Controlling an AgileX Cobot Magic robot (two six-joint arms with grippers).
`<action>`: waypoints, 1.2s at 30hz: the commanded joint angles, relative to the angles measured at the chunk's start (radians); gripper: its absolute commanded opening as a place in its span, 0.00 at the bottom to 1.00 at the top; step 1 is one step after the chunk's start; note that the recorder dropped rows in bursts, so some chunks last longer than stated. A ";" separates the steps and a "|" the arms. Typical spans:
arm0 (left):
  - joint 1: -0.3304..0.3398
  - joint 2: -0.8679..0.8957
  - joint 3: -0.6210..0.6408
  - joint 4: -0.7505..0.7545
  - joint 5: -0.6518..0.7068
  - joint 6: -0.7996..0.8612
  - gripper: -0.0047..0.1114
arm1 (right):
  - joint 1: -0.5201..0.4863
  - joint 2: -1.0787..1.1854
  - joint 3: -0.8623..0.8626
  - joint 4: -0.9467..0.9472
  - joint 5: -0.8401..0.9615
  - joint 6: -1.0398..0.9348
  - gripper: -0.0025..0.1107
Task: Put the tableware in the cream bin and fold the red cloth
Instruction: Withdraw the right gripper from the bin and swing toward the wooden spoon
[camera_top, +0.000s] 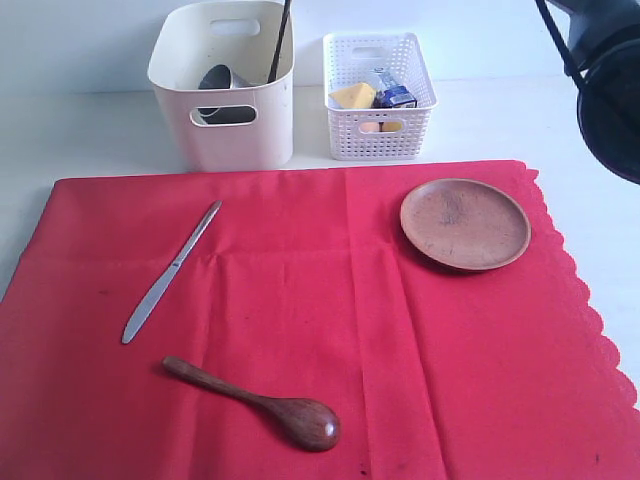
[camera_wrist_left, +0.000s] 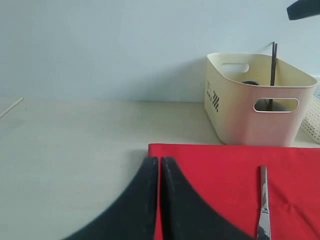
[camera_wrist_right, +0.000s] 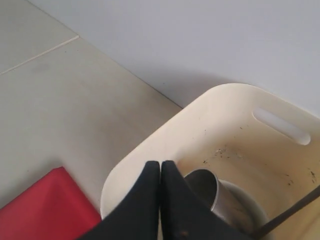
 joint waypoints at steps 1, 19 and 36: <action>0.003 -0.007 -0.001 -0.006 0.000 -0.001 0.07 | 0.000 -0.019 -0.008 -0.007 0.036 -0.016 0.02; 0.003 -0.007 -0.001 -0.006 0.000 -0.001 0.07 | 0.000 -0.019 -0.005 -0.007 0.129 -0.031 0.02; 0.003 -0.007 -0.001 -0.006 0.000 -0.001 0.07 | 0.000 -0.019 -0.005 -0.002 0.337 -0.070 0.02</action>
